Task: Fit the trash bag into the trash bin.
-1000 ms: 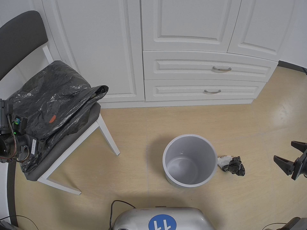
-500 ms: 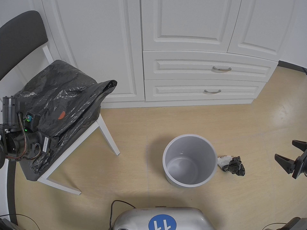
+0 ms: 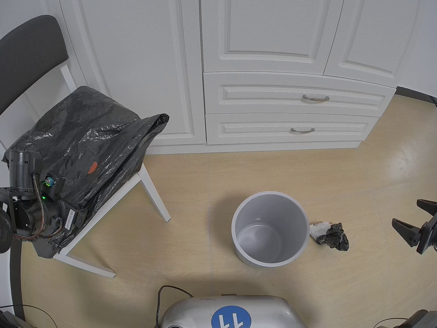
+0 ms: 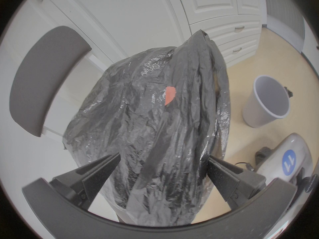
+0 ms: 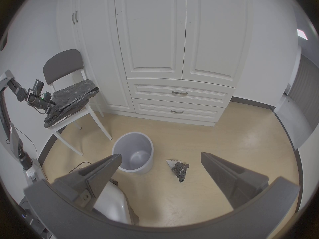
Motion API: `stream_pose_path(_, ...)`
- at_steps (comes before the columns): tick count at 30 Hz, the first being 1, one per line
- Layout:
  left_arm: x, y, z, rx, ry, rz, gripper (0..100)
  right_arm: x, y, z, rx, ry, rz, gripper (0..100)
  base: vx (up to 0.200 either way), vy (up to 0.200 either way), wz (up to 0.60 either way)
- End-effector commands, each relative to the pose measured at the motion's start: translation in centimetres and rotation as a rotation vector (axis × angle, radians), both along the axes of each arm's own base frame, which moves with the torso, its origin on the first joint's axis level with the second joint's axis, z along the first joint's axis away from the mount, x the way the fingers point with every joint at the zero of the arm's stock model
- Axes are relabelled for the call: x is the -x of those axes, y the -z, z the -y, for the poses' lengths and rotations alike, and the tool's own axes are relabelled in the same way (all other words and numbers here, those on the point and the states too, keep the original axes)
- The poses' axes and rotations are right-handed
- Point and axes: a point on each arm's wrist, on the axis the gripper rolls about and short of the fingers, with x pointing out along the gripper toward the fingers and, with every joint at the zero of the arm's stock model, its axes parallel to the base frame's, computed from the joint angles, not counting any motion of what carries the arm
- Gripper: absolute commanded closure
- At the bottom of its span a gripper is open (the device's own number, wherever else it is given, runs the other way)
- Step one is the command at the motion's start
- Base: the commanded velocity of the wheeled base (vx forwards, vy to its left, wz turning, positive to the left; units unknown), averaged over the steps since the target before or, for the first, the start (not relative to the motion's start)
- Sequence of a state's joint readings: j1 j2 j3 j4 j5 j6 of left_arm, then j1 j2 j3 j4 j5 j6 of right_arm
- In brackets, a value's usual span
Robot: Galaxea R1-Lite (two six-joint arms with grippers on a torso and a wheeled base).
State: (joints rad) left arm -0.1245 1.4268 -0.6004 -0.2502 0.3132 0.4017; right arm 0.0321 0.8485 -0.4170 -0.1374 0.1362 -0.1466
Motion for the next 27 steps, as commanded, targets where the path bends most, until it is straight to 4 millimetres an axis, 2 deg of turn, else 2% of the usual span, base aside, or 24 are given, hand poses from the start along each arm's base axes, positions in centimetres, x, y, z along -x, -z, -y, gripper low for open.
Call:
stream_pose_path(1, 0.1, 0.7, -0.1, -0.053, -0.009, 0.019, 0, 0.0, 0.0, 0.0, 0.0, 0.001, 0.001, 0, 0.0, 0.0, 0.0)
stream_pose_path(9, -1.4, 0.9, -0.1, -0.145, -0.041, 0.197, 0, 0.0, 0.0, 0.0, -0.002, 0.002, 0.004, 0, 0.0, 0.0, 0.0)
stream_pose_path(22, -0.6, -0.2, 0.1, -0.143, -0.031, 0.275, 0, 0.0, -0.1, 0.0, -0.004, 0.004, 0.014, 0, 0.0, 0.0, 0.0)
stream_pose_path(23, -0.6, -0.2, 0.1, -0.143, -0.031, 0.275, 100, 0.0, -0.1, 0.0, -0.004, 0.004, 0.014, 0, 0.0, 0.0, 0.0)
stream_pose_path(27, -0.5, -0.3, 0.4, -0.14, -0.02, 0.281, 100, 0.0, -0.1, 0.0, -0.004, 0.004, 0.014, 0, 0.0, 0.0, 0.0)
